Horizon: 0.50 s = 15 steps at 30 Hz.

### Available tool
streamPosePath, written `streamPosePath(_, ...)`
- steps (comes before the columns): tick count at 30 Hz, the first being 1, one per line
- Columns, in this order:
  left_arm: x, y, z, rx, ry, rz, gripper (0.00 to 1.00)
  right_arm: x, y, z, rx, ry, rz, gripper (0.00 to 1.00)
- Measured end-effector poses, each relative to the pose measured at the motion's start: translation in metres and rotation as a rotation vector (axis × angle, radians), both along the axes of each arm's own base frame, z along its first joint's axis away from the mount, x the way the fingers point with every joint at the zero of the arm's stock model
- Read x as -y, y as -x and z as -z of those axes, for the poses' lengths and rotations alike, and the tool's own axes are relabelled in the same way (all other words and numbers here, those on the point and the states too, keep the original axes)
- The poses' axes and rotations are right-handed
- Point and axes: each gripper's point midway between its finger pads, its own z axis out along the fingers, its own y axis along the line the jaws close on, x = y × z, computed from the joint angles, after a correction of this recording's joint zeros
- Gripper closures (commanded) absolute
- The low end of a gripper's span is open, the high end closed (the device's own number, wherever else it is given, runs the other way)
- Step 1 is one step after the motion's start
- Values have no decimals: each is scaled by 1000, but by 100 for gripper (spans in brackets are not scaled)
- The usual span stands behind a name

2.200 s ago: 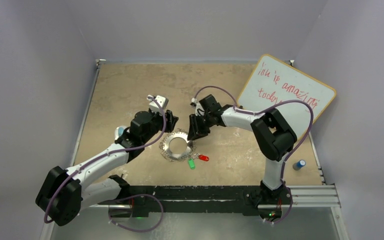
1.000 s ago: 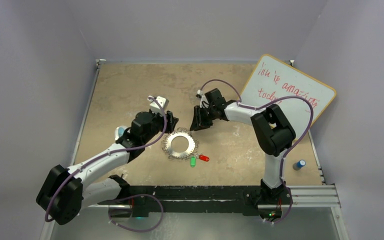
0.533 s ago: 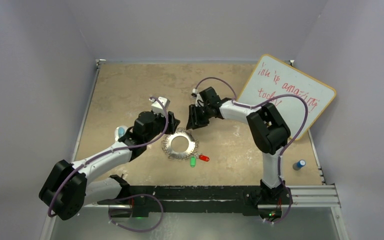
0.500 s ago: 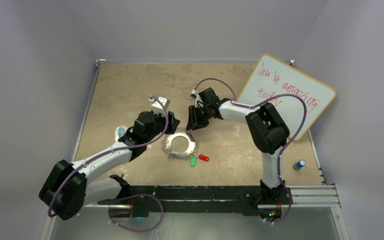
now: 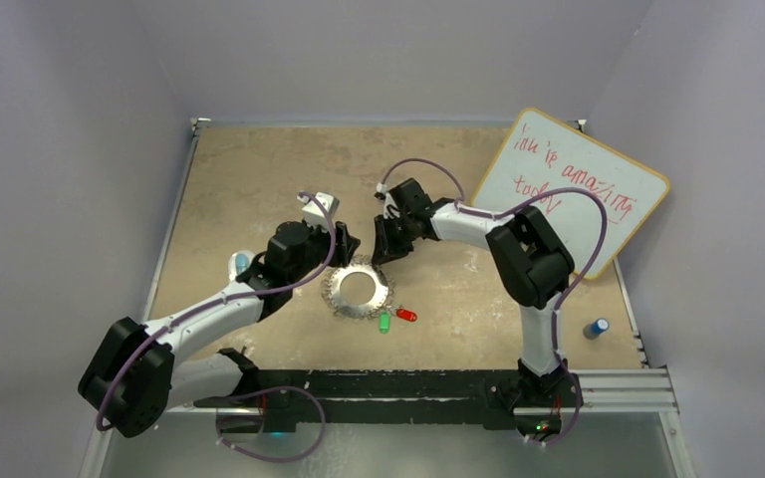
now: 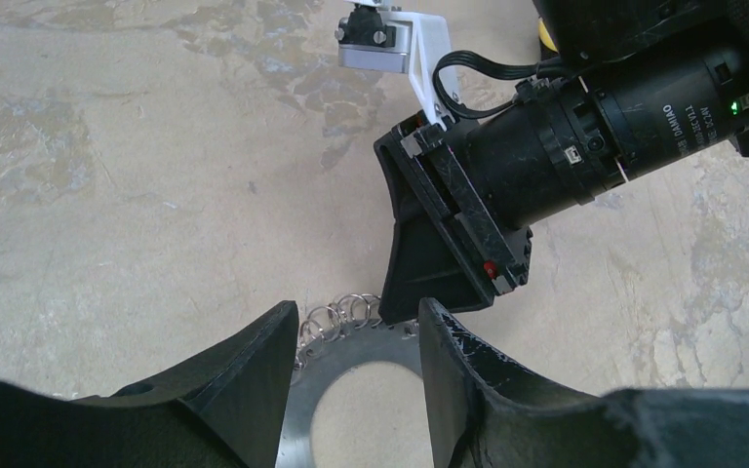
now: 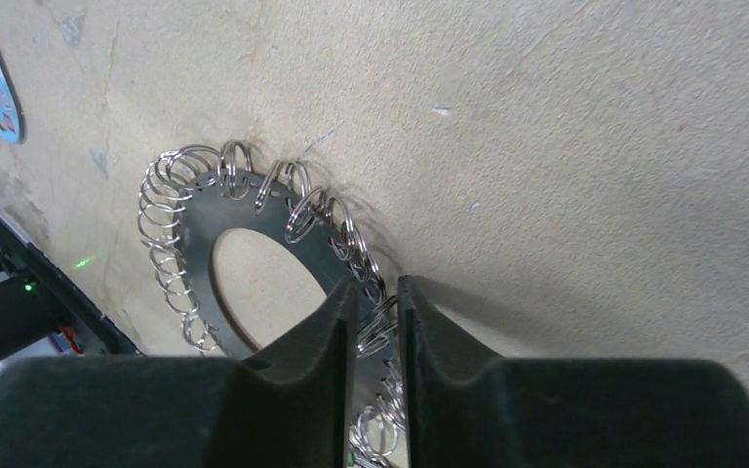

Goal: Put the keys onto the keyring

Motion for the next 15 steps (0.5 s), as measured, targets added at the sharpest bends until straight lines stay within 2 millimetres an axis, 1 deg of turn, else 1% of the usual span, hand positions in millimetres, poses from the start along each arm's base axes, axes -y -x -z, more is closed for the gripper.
streamPosePath(2,0,0,0,0,0,0,53,0,2,1,-2,9,-4,85)
streamPosePath(8,0,0,0,-1,-1,0,53,1,5,1,-8,18,-19,86)
streamPosePath(9,0,0,0,-1,-1,0,53,1,5,0,-8,18,-23,87)
streamPosePath(12,0,0,1,-2,-1,0,53,-1,5,-5,-1,6,-44,95)
streamPosePath(15,0,0,1,-2,-1,0,53,-8,-2,-17,24,-21,-66,98)
